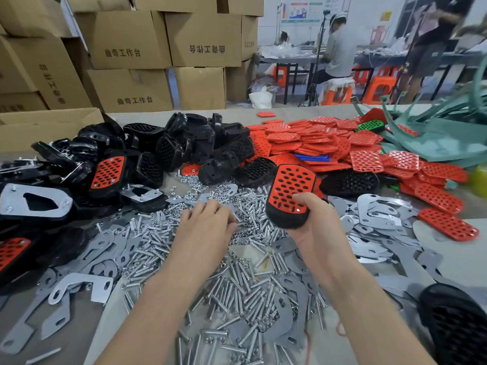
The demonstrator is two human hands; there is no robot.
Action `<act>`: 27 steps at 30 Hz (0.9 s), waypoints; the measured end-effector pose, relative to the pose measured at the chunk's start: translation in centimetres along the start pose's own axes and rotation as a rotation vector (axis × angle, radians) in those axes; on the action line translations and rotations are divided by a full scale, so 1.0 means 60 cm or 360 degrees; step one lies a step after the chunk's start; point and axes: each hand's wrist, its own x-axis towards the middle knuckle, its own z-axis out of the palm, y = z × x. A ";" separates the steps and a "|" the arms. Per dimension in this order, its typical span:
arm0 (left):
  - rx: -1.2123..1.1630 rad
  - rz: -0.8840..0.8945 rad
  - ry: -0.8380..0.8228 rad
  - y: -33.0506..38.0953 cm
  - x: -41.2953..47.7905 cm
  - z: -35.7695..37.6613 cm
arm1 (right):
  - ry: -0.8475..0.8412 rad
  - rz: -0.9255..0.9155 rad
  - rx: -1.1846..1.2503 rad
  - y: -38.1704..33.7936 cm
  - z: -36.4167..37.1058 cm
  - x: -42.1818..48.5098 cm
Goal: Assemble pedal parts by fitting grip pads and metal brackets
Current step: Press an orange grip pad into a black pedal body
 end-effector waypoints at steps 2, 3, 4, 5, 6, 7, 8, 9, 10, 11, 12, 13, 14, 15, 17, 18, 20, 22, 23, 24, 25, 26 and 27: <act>-0.0079 0.0045 0.0124 0.005 0.000 -0.004 | -0.0041 -0.0061 -0.0194 0.006 -0.001 -0.003; -0.0230 0.0040 0.0227 0.009 0.000 -0.009 | -0.0042 -0.0123 -0.0353 0.010 -0.002 -0.004; -0.0458 0.0017 0.0343 0.014 -0.001 -0.014 | -0.0040 -0.0206 -0.0533 0.013 -0.002 -0.007; -0.0725 -0.0012 0.0452 0.021 -0.002 -0.020 | -0.0039 -0.0305 -0.0702 0.016 -0.002 -0.008; -0.0952 -0.0023 0.0539 0.028 -0.005 -0.024 | -0.0045 -0.0421 -0.0835 0.018 -0.002 -0.010; -0.1082 -0.0005 0.0606 0.035 -0.008 -0.027 | -0.0051 -0.0536 -0.0943 0.020 -0.001 -0.012; -0.1129 0.0025 0.0663 0.041 -0.011 -0.029 | -0.0063 -0.0628 -0.1033 0.021 0.001 -0.014; -0.1132 0.0049 0.0711 0.046 -0.013 -0.029 | -0.0075 -0.0689 -0.1110 0.023 0.002 -0.016; -0.1127 0.0060 0.0752 0.050 -0.014 -0.030 | -0.0089 -0.0721 -0.1172 0.026 0.003 -0.017; -0.1125 0.0064 0.0781 0.053 -0.014 -0.030 | -0.0112 -0.0730 -0.1221 0.028 0.005 -0.019; -0.1130 0.0065 0.0797 0.055 -0.014 -0.030 | -0.0139 -0.0735 -0.1264 0.030 0.007 -0.021; -0.1135 0.0059 0.0801 0.055 -0.015 -0.030 | -0.0168 -0.0747 -0.1301 0.032 0.008 -0.023; -0.1139 0.0051 0.0799 0.055 -0.015 -0.030 | -0.0196 -0.0764 -0.1325 0.034 0.009 -0.025; -0.1140 0.0048 0.0795 0.055 -0.015 -0.030 | -0.0220 -0.0784 -0.1353 0.035 0.009 -0.027; -0.1136 0.0035 0.0793 0.053 -0.015 -0.030 | -0.0256 -0.0845 -0.1461 0.038 0.009 -0.030; -0.1131 0.0019 0.0794 0.051 -0.015 -0.030 | -0.0273 -0.0887 -0.1537 0.040 0.008 -0.030; -0.1118 -0.0014 0.0793 0.048 -0.014 -0.030 | -0.0288 -0.1015 -0.1698 0.042 0.006 -0.031; -0.1106 -0.0038 0.0789 0.045 -0.013 -0.031 | -0.0305 -0.1148 -0.1810 0.041 0.007 -0.033; -0.1098 -0.0039 0.0788 0.045 -0.013 -0.032 | -0.0309 -0.1204 -0.1858 0.041 0.007 -0.033; -0.1096 -0.0038 0.0785 0.045 -0.013 -0.032 | -0.0301 -0.1253 -0.1899 0.041 0.005 -0.033; -0.1109 -0.0040 0.0779 0.046 -0.012 -0.032 | -0.0286 -0.1288 -0.1927 0.042 0.004 -0.032; -0.1140 -0.0049 0.0769 0.046 -0.012 -0.032 | -0.0273 -0.1316 -0.1944 0.042 0.002 -0.031; -0.1193 -0.0065 0.0753 0.046 -0.012 -0.032 | -0.0269 -0.1335 -0.1952 0.042 0.001 -0.031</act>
